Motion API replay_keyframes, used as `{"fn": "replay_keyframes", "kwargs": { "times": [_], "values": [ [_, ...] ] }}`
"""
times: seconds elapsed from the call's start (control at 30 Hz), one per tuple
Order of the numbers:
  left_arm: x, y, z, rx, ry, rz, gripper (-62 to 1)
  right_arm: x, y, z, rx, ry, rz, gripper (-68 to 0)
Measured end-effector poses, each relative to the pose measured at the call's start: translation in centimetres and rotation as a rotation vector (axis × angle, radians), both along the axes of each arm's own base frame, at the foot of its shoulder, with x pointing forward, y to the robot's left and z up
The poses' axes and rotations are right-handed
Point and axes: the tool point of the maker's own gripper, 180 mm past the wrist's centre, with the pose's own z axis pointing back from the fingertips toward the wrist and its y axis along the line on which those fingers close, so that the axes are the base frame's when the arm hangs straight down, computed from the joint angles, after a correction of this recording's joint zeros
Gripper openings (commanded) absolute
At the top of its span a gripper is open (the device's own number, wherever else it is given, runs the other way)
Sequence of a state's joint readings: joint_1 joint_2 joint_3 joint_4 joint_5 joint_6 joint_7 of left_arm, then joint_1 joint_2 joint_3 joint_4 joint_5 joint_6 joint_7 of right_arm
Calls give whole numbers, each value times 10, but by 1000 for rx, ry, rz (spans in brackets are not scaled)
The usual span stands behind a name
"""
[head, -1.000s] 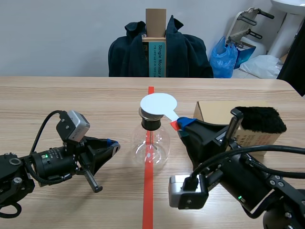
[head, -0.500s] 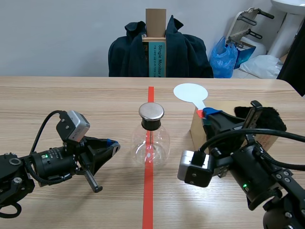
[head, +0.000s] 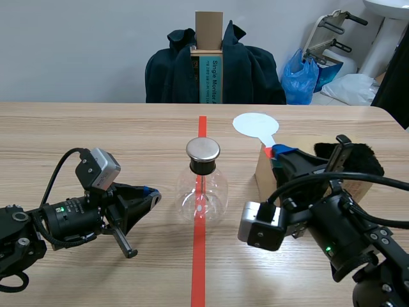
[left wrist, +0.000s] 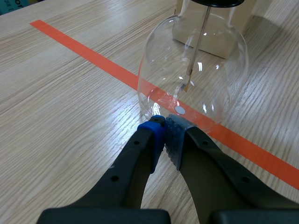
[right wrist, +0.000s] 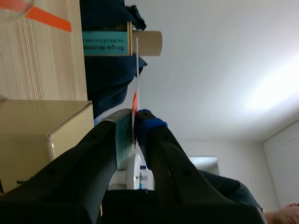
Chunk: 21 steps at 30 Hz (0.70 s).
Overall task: Do the electroscope experiment.
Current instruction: 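Move the plate toward and away from the electroscope, then hold the plate still at the electroscope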
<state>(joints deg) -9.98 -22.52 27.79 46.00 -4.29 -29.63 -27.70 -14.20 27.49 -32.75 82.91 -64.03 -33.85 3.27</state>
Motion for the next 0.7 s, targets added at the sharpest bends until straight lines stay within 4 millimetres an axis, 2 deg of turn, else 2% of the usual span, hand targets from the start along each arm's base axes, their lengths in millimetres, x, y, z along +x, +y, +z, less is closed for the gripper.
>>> {"fn": "replay_keyframes", "kwargs": {
  "times": [0.4,0.7],
  "values": [
    [0,0,0,0,0,0,-581,-23,34,0,-6,-3,229,-667],
    [0,0,0,0,0,0,-581,-26,38,0,-7,-3,253,-667]
  ]
}}
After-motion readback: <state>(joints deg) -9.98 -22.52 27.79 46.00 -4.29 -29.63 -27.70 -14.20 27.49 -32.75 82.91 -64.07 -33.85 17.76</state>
